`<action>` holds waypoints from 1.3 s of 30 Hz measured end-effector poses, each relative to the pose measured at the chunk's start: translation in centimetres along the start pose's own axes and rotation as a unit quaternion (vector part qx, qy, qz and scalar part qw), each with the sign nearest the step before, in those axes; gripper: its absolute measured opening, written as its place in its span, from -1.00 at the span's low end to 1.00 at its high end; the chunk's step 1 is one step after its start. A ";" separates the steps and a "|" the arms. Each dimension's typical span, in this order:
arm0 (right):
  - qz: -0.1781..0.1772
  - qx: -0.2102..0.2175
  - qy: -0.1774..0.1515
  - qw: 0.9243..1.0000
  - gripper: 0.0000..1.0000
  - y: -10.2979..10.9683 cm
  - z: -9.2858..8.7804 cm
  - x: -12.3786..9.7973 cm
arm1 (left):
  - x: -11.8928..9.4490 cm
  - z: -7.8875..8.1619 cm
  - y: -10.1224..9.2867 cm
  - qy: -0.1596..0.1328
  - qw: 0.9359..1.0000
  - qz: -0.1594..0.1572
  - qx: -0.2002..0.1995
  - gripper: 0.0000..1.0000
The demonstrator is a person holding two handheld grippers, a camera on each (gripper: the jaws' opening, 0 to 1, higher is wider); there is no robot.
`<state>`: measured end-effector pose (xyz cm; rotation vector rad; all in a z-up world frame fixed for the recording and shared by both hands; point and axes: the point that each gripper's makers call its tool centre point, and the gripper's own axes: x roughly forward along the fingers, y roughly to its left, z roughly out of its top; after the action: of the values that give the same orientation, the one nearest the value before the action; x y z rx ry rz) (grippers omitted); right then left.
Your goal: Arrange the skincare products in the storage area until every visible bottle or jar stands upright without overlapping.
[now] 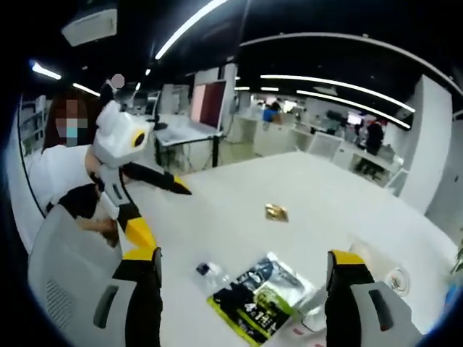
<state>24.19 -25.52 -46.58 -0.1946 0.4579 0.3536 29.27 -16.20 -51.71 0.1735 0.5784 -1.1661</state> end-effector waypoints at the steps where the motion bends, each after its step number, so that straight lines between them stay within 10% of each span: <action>1: 0.002 -0.001 0.000 1.000 0.92 0.0 0.1 0.2 | 0.1 0.0 0.2 0.000 1.000 0.001 -0.002 0.96; 19: 0.025 0.001 0.017 1.000 0.87 -0.4 -1.3 5.4 | 2.2 -0.5 3.0 0.032 0.999 0.002 0.009 0.88; 35: 0.025 0.003 0.013 1.000 0.83 -0.6 -2.6 6.3 | 6.6 2.7 8.2 0.013 1.000 0.004 0.003 0.62; 39: 0.022 0.014 0.013 1.000 0.81 -0.8 -3.0 6.4 | 8.3 2.4 9.3 0.046 0.997 0.003 0.056 0.56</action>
<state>28.63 -25.21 -52.13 -0.1617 0.4933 0.3887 40.68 -20.21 -55.48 0.3261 0.5921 -1.1908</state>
